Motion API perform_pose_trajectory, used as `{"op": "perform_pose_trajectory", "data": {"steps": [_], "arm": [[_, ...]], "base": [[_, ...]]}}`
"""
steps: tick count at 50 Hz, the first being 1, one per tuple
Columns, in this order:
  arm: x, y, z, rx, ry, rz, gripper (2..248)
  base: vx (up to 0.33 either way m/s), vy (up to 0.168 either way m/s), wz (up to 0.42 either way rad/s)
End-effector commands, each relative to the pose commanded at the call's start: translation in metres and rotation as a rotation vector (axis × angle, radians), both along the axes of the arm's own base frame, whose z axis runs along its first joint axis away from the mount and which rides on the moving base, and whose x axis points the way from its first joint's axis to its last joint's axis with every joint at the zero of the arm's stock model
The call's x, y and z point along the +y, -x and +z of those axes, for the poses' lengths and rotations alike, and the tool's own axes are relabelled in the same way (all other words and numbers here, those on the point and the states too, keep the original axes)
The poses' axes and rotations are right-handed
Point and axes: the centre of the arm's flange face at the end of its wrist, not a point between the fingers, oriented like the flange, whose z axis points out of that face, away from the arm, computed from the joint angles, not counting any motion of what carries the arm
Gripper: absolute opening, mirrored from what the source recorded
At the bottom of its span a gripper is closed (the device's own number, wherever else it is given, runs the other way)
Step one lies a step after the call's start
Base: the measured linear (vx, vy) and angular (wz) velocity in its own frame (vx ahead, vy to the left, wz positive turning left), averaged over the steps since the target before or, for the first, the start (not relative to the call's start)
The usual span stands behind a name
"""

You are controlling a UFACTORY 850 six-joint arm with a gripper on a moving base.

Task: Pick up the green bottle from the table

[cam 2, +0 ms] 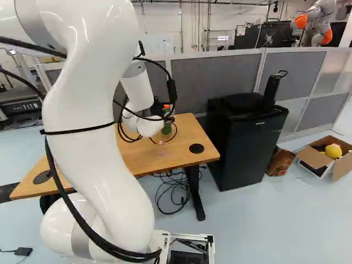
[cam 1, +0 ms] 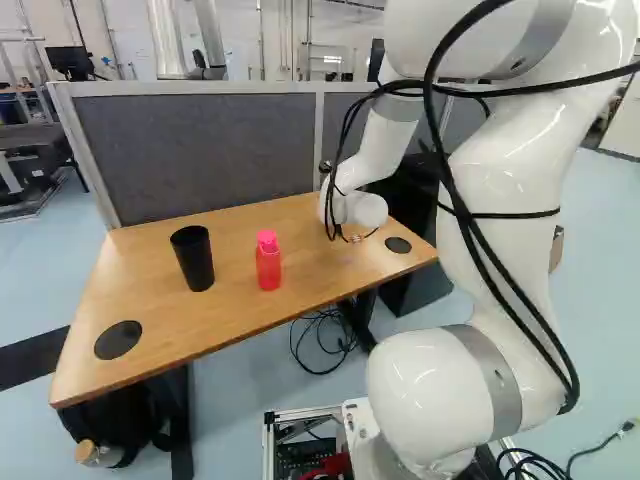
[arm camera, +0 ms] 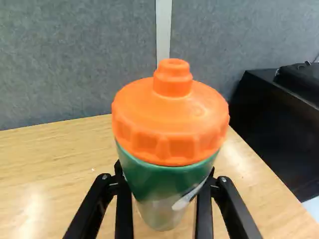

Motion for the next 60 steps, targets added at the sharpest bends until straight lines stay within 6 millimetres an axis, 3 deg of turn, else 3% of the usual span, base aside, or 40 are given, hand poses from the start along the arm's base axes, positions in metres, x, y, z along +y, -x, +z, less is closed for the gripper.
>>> {"op": "perform_pose_trajectory", "data": {"steps": [34, 60], "arm": [[0.004, 0.060, 0.034, -0.052, -0.002, 0.014, 111], [0.001, 0.073, 0.035, -0.052, -0.002, 0.009, 111]], "base": [[0.000, 0.000, 0.000], [0.000, 0.000, 0.000]]}}
